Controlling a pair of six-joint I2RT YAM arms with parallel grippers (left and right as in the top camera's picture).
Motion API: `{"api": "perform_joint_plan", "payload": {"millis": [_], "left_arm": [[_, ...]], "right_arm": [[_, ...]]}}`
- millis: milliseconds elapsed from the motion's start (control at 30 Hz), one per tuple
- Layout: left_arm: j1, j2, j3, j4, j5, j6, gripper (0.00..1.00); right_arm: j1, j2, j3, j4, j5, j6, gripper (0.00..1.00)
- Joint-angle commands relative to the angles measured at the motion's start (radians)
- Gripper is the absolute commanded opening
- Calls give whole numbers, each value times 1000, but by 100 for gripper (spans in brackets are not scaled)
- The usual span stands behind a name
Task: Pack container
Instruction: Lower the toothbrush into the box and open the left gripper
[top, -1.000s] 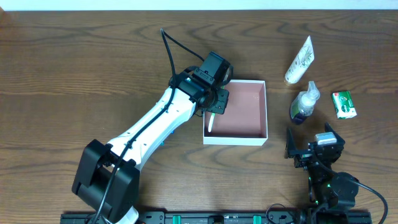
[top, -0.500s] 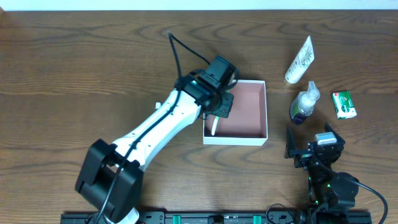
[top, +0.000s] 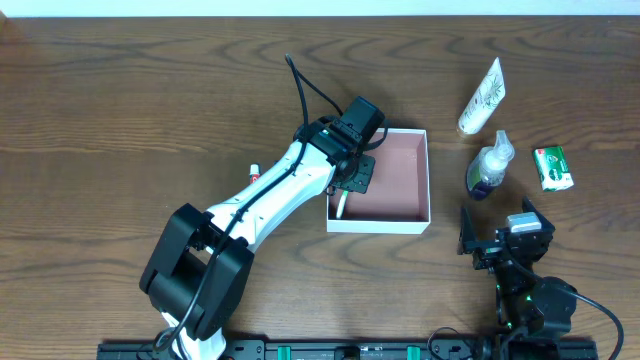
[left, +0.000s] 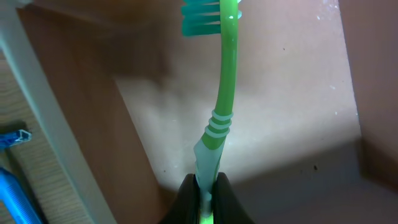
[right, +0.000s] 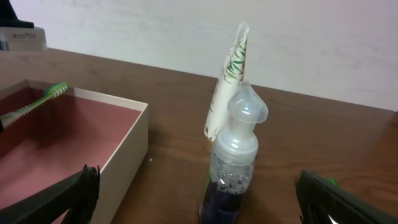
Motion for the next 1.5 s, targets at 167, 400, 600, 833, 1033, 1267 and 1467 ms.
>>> {"api": "perform_joint_plan", "payload": {"millis": [167, 400, 600, 833, 1033, 1267, 1467], "left_arm": [[3, 27, -6, 5, -31, -18, 6], [3, 64, -6, 5, -31, -18, 7], [3, 65, -6, 11, -31, -17, 7], [3, 65, -6, 11, -31, -17, 13], [3, 67, -6, 12, -31, -17, 14], [3, 71, -6, 12, -31, -17, 14], [3, 68, -2, 31, -31, -8, 17]], "right_arm": [[12, -6, -5, -1, 0, -14, 99], [12, -6, -5, -1, 0, -14, 99], [12, -6, -5, -1, 0, -14, 99], [12, -6, -5, -1, 0, -14, 99], [12, -6, -5, -1, 0, -14, 99], [12, -6, -5, -1, 0, -14, 99], [12, -6, -5, -1, 0, -14, 99]]}}
